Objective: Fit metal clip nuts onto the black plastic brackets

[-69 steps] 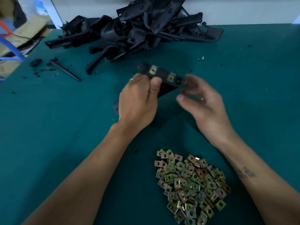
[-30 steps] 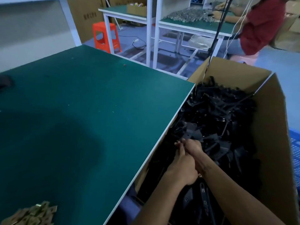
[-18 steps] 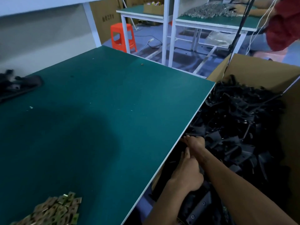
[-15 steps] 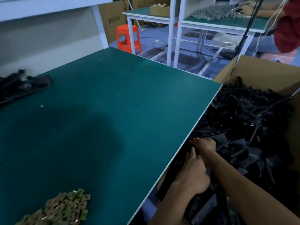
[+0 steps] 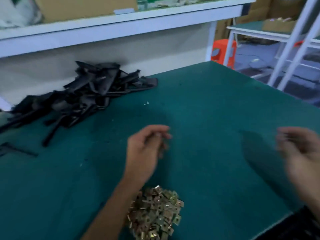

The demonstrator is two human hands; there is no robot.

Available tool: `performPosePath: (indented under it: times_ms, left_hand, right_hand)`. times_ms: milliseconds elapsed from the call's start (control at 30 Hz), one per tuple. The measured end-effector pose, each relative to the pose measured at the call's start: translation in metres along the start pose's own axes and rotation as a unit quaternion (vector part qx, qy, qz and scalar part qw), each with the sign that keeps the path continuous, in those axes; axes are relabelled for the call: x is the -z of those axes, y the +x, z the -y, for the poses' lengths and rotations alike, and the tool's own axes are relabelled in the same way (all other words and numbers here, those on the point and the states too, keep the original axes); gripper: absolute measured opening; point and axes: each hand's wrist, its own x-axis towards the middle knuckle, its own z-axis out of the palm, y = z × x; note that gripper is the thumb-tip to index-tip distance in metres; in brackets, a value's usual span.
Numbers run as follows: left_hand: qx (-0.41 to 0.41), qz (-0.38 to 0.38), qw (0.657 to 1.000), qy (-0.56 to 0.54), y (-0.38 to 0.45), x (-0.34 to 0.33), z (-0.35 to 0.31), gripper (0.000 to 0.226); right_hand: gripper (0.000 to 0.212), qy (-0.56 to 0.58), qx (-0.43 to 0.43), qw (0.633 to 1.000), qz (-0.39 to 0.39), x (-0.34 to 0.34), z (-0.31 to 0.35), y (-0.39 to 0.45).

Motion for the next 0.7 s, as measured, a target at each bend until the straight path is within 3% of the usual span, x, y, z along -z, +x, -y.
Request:
performPosePath:
  times_ms: [100, 167, 233, 333, 433, 600, 700]
  left_hand:
    - [0.029, -0.184, 0.982, 0.020, 0.011, 0.063, 0.032, 0.031]
    - [0.050, -0.246, 0.967, -0.039, 0.013, 0.085, 0.041, 0.033]
    - [0.056, -0.235, 0.969, -0.059, 0.015, 0.091, 0.043, 0.029]
    - [0.054, -0.179, 0.982, -0.016, 0.016, 0.086, 0.042, 0.021]
    - [0.060, -0.173, 0.983, -0.006, 0.019, 0.089, 0.041, 0.021]
    - [0.068, -0.156, 0.985, 0.028, 0.026, 0.090, 0.045, 0.021]
    - [0.074, -0.144, 0.985, 0.063, 0.030, 0.090, 0.043, 0.019]
  right_hand:
    - [0.029, -0.027, 0.031, 0.973, 0.229, -0.088, 0.020, -0.008]
    - [0.029, -0.039, 0.071, 0.941, 0.329, -0.149, 0.028, -0.010]
    - [0.026, -0.040, 0.103, 0.925, 0.364, -0.208, 0.040, -0.004]
    - [0.024, -0.099, 0.161, 0.923, 0.336, -0.296, 0.054, 0.022]
    - [0.029, -0.175, 0.178, 0.906, 0.341, -0.372, 0.061, 0.062]
    - [0.051, -0.332, 0.118, 0.812, 0.465, -0.466, 0.057, 0.118]
    - [0.053, -0.398, 0.161, 0.761, 0.486, -0.494, 0.050, 0.126]
